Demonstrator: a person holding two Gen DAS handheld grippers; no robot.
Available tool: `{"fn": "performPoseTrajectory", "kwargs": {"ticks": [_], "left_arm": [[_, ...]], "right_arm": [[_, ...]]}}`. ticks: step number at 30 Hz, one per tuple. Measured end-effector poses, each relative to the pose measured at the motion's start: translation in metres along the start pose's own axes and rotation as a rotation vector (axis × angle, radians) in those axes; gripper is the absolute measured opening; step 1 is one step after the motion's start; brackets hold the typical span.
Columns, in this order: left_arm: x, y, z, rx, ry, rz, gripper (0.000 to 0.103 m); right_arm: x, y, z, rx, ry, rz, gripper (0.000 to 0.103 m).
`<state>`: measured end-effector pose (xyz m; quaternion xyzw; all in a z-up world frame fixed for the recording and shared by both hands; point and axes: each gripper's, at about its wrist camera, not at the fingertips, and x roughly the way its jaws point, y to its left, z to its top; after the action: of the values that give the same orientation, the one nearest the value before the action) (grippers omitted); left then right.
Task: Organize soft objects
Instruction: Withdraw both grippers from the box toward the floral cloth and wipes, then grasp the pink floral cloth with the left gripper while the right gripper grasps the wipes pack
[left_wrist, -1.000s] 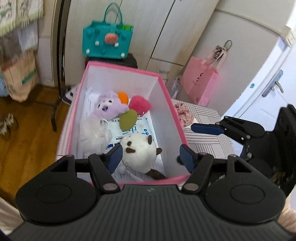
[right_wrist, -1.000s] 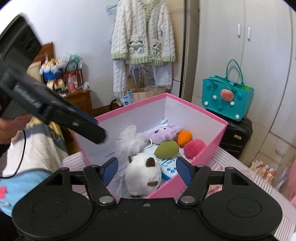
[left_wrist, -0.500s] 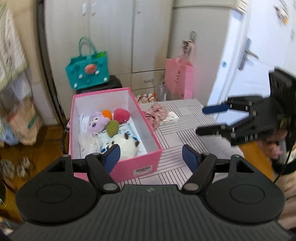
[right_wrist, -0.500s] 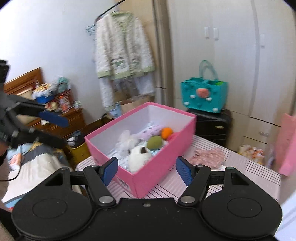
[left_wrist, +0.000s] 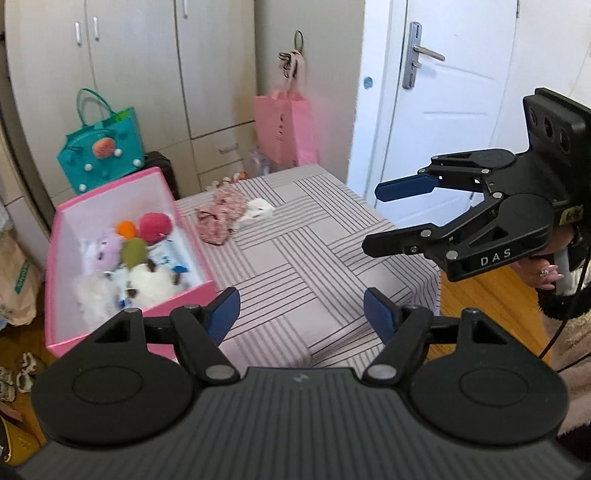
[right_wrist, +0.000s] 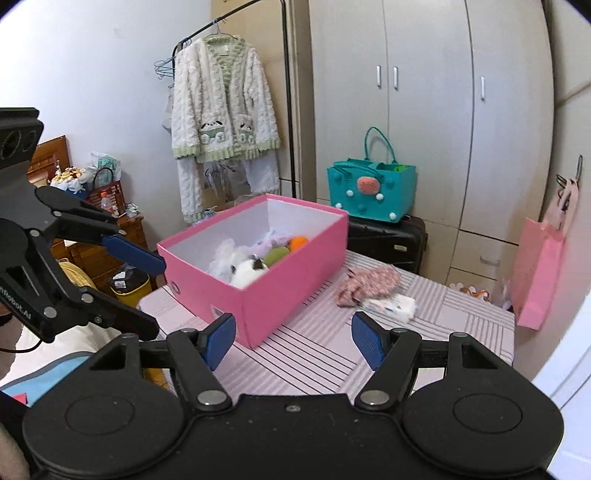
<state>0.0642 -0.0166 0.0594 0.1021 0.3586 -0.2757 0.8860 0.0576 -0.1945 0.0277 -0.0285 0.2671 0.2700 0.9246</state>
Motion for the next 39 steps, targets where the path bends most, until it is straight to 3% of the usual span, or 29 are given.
{"fn": "performPoseTrajectory", "kwargs": {"ticks": [9,21,27,35,39], "left_arm": [[0.066,0.003,0.012,-0.051,0.018,-0.041,0.073],[0.155,0.013,0.042,-0.079,-0.089,0.203,0.073],[0.204,0.021,0.061,-0.159,-0.141,0.277,0.073],[0.259,0.059,0.077,-0.4,-0.111,0.345,0.071],[0.28,0.061,0.081,-0.412,-0.109,0.382,0.071]], "right_arm": [[0.032,-0.059,-0.02,0.023,0.031,-0.004,0.074],[0.113,-0.125,-0.036,0.086,0.085,0.04,0.074],[0.166,-0.155,-0.029,0.01,0.099,0.065,0.074],[0.209,-0.167,-0.019,-0.183,0.049,0.12,0.079],[0.231,-0.165,-0.018,-0.289,0.087,0.134,0.079]]}}
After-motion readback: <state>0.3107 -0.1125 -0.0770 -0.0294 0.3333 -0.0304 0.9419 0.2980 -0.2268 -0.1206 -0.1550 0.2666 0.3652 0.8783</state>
